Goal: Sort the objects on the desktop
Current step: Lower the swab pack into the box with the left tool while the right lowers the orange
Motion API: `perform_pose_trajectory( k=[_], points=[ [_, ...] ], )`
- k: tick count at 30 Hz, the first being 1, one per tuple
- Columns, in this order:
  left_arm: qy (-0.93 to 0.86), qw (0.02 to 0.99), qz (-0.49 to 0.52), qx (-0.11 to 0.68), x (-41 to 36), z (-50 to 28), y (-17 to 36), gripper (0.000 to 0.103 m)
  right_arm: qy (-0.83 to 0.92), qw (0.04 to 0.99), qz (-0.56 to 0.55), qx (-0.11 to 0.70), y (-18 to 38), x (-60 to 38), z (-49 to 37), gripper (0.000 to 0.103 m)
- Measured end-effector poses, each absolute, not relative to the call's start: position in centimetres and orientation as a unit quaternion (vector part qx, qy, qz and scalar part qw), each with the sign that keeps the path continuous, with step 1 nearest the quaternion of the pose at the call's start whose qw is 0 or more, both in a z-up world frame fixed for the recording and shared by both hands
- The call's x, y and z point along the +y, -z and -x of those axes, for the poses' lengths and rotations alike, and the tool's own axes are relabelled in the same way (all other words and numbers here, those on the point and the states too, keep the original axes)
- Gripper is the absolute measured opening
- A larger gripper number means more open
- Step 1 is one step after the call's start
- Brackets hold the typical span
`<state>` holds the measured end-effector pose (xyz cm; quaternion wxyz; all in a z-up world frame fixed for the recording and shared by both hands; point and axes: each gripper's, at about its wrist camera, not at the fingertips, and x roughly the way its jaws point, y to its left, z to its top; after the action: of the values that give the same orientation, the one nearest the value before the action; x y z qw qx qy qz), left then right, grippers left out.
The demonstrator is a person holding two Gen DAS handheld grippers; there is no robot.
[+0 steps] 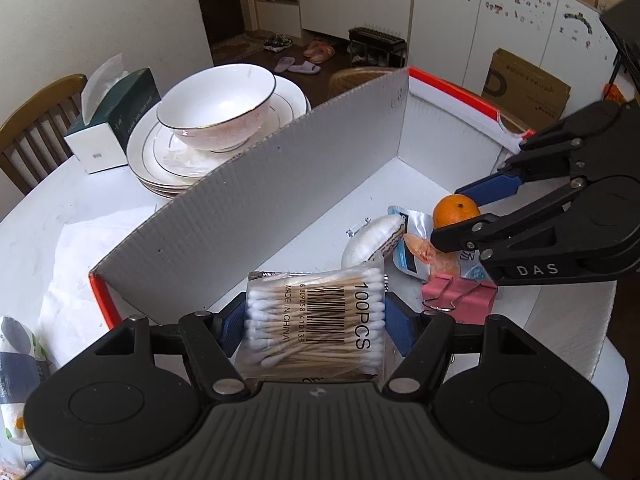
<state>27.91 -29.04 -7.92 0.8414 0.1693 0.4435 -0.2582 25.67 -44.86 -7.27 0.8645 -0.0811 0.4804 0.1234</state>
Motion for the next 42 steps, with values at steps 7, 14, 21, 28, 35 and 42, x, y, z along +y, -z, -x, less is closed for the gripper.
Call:
perform_pose_trajectory(
  k=[7, 14, 21, 28, 35, 42],
  points=[
    [0.267, 0.832, -0.173, 0.455, -29.5, -28.1, 8.5, 0.07, -0.127, 0.856, 0.091, 0.493, 7.9, -44.5, -26.0, 0.035],
    [0.274, 0.817, -0.179, 0.474, -29.9, -28.7, 8.7, 0.07, -0.133, 0.848, 0.1, 0.503, 8.4, -44.1, -26.6, 0.036],
    [0.275, 0.808, -0.176, 0.49, -29.7, -28.8, 9.1, 0.07, -0.135, 0.847, 0.103, 0.504, 8.4, -44.1, -26.7, 0.038],
    [0.279, 0.809, -0.169, 0.489, -29.4, -28.3, 8.9, 0.07, -0.139, 0.852, 0.101, 0.494, 7.9, -44.6, -26.2, 0.052],
    [0.283, 0.812, -0.173, 0.481, -29.4, -27.1, 8.3, 0.072, -0.142, 0.859, 0.092, 0.483, 7.0, -44.9, -25.2, 0.054],
    [0.294, 0.816, -0.159, 0.471, -29.1, -26.0, 7.4, 0.078, -0.145, 0.871, 0.078, 0.464, 5.4, -45.4, -23.9, 0.066]
  ],
)
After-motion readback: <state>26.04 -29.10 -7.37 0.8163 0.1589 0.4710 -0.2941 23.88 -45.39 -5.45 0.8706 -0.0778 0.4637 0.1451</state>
